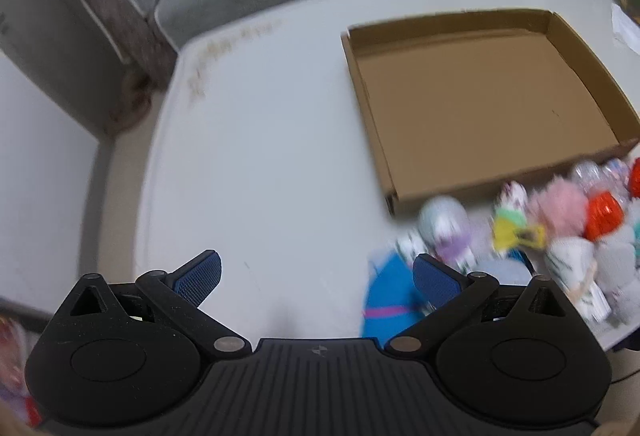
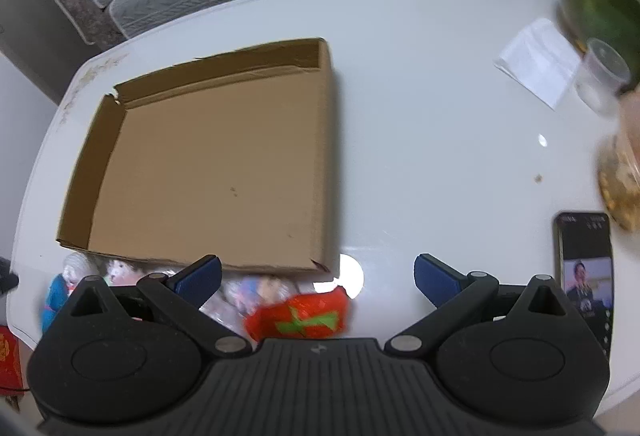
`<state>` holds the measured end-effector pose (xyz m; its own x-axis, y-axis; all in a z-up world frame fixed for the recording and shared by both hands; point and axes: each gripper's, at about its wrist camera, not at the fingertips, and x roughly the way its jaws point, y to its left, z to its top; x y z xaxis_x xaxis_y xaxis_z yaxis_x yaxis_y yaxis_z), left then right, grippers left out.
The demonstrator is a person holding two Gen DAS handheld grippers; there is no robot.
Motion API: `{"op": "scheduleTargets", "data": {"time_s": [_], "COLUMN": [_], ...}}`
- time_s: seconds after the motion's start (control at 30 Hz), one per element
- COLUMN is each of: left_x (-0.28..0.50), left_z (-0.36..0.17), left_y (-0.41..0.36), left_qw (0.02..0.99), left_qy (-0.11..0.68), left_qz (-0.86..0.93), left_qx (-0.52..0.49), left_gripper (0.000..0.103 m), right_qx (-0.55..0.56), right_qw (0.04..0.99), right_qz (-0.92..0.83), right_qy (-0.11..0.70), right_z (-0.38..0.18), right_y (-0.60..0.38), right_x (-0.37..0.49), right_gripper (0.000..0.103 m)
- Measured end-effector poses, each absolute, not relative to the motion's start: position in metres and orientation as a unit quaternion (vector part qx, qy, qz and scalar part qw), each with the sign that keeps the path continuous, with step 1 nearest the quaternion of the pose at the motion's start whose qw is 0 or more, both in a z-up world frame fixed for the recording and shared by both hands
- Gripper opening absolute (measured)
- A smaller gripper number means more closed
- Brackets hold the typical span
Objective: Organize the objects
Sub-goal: 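Grasp the blue sock roll with the left tool while the right grasps the red-orange bundle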
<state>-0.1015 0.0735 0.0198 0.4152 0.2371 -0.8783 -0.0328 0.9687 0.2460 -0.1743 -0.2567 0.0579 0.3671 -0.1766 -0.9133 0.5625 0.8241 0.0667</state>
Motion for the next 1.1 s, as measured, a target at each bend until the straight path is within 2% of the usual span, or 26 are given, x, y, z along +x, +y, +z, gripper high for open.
{"op": "scheduleTargets", "data": {"time_s": [0.6, 0.7, 0.77, 0.8, 0.83, 0.87, 0.9, 0.97, 1.1], "left_x": [-0.109, -0.11, -0.11, -0.111, -0.111, -0.112, -0.112, -0.114, -0.116], "left_z": [-0.042, -0.044, -0.046, -0.048, -0.051, -0.054, -0.056, -0.055, -0.048], "left_y": [0.074, 0.075, 0.077, 0.078, 0.079, 0.081, 0.082, 0.086, 0.09], "left_qw": [0.796, 0.798, 0.796, 0.793, 0.789, 0.783, 0.781, 0.784, 0.779], "left_qy": [0.595, 0.594, 0.599, 0.604, 0.611, 0.618, 0.621, 0.618, 0.623], "left_qz": [0.037, 0.025, 0.015, 0.011, 0.005, 0.001, 0.001, -0.003, 0.004], "left_qx": [0.104, 0.094, 0.085, 0.079, 0.071, 0.064, 0.063, 0.059, 0.064], "left_gripper": [0.102, 0.097, 0.089, 0.08, 0.063, 0.056, 0.057, 0.056, 0.054], "right_qx": [0.178, 0.172, 0.169, 0.17, 0.175, 0.182, 0.186, 0.181, 0.181], "right_qw": [0.761, 0.758, 0.759, 0.76, 0.761, 0.761, 0.762, 0.764, 0.774], "right_qz": [-0.208, -0.201, -0.195, -0.191, -0.185, -0.179, -0.174, -0.168, -0.156], "right_qy": [0.588, 0.596, 0.598, 0.597, 0.597, 0.597, 0.596, 0.596, 0.587], "right_z": [0.007, 0.0, -0.002, -0.002, -0.003, -0.003, -0.003, -0.003, 0.004], "right_y": [-0.245, -0.242, -0.241, -0.24, -0.241, -0.241, -0.242, -0.241, -0.242], "right_x": [-0.144, -0.133, -0.129, -0.127, -0.125, -0.123, -0.122, -0.118, -0.112], "right_gripper": [0.102, 0.101, 0.089, 0.085, 0.076, 0.066, 0.059, 0.054, 0.052]}}
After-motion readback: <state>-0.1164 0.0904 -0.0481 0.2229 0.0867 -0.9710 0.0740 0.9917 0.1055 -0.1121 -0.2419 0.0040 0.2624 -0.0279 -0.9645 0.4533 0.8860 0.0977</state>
